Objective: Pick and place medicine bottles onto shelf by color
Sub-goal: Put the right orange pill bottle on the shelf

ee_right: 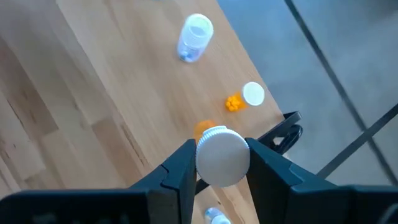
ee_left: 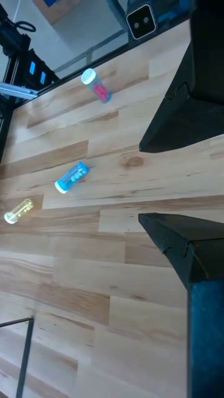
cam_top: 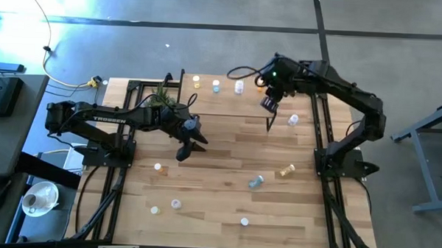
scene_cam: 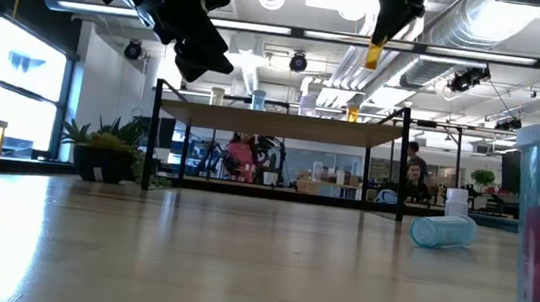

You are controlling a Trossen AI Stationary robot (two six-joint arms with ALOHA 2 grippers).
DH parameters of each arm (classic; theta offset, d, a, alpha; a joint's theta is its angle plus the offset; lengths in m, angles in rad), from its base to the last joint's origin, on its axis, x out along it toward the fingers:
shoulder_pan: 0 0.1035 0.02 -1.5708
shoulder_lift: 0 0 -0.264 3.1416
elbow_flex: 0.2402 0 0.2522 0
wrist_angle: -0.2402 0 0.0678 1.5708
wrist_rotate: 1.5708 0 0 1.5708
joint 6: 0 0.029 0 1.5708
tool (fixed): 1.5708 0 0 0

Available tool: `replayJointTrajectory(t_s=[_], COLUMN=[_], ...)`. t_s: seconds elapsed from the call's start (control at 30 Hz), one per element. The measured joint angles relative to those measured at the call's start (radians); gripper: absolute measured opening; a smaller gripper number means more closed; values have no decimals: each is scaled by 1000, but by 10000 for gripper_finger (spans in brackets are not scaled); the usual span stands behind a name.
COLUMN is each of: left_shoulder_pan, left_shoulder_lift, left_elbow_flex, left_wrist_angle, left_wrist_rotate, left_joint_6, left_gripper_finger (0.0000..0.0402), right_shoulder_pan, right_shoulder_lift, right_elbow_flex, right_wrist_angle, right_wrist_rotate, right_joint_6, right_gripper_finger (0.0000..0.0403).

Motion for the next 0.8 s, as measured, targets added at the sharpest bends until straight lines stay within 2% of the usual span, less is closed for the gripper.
replayJointTrajectory(t_s=[0.17,0.4,0.8], left_shoulder_pan=[0,0,0], left_shoulder_lift=[0,0,0], left_elbow_flex=[0,0,0], left_wrist_angle=[0,0,-1], left_wrist_rotate=[0,0,-15], left_joint_6=[24,25,25], left_gripper_finger=[158,158,158], right_shoulder_pan=[-88,-160,-183], right_shoulder_lift=[9,46,148], right_elbow_flex=[-1,-20,-47], right_wrist_angle=[0,16,27], right_wrist_rotate=[-116,-209,-253], right_joint_6=[-49,-95,-137], right_gripper_finger=[108,108,108])
